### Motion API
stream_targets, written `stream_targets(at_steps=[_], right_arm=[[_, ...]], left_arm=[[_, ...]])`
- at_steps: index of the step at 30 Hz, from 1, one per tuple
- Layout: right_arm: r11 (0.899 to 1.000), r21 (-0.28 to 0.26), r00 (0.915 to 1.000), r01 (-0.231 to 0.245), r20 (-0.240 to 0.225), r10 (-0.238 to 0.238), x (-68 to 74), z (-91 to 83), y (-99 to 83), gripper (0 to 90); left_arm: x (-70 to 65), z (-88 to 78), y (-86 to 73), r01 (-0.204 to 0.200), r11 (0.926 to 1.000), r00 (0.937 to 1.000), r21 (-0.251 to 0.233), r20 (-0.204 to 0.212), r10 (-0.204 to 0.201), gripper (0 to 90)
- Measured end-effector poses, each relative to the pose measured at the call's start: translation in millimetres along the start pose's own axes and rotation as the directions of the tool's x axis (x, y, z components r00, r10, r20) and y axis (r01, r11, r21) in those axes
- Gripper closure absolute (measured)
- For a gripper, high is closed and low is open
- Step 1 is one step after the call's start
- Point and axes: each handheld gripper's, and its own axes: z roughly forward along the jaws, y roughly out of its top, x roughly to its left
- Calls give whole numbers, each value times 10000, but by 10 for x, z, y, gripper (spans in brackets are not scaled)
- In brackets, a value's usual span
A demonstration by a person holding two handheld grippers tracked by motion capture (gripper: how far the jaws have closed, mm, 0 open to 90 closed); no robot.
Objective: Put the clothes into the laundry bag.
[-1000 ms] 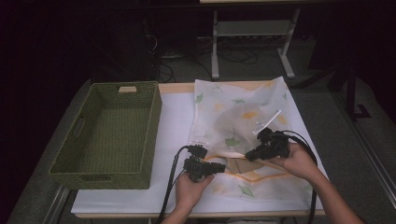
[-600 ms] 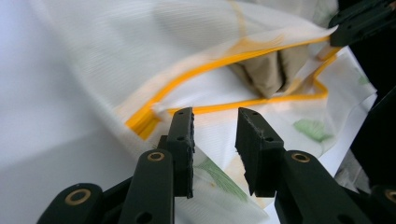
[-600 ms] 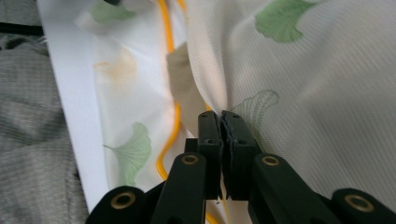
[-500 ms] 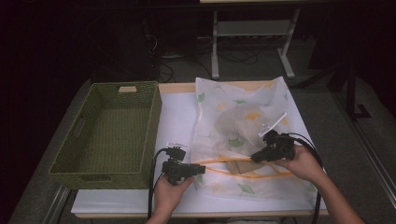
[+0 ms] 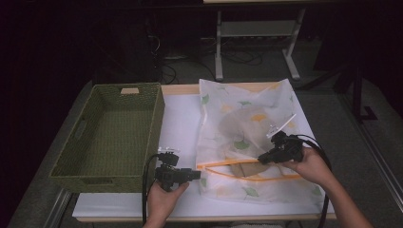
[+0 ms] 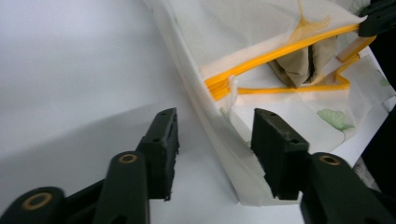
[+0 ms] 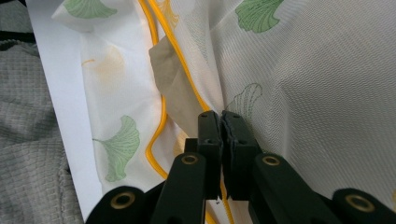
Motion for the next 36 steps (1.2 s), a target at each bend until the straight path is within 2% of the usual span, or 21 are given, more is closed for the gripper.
stream_targets(at_steps=[4, 7, 9, 11, 14, 19, 20, 32, 36], right_arm=[[10000, -55, 10000, 67, -68, -68, 16, -3, 15, 857], [9998, -99, 9998, 157, -133, -158, 32, 5, 37, 843], [9996, -152, 9996, 253, -146, -255, 54, 9, 73, 818], [9994, -160, 9994, 306, -127, -308, 62, 4, 87, 809], [9986, -345, 9992, 393, -80, -396, 89, -13, 145, 786], [9976, -441, 9985, 543, -53, -545, 115, -20, 203, 775], [9966, -592, 9983, 568, -85, -574, 132, -15, 235, 770], [9925, -689, 9949, 1006, -42, -1011, 245, 31, 398, 752], [9909, -675, 9931, 1161, -76, -1169, 302, 60, 480, 751]], left_arm=[[38, 81, 12, 225, 9990, 9984, 375, 501, -244, 450], [36, 138, 28, 221, 9984, 9977, 526, 621, -253, 546], [40, 157, 38, 185, 9983, 9973, 554, 701, -224, 652], [40, 155, 46, 93, 9986, 9974, 526, 710, -130, 681], [42, 126, 47, -22, 9991, 9971, 423, 757, -10, 773], [44, 98, 44, -145, 9992, 9970, 375, 762, 116, 801], [44, 93, 42, -141, 9992, 9970, 381, 767, 111, 809], [-10, 13, 60, -655, 9975, 9945, 272, 838, 630, 869], [-12, -10, 63, -715, 9972, 9937, 195, 875, 695, 872]])
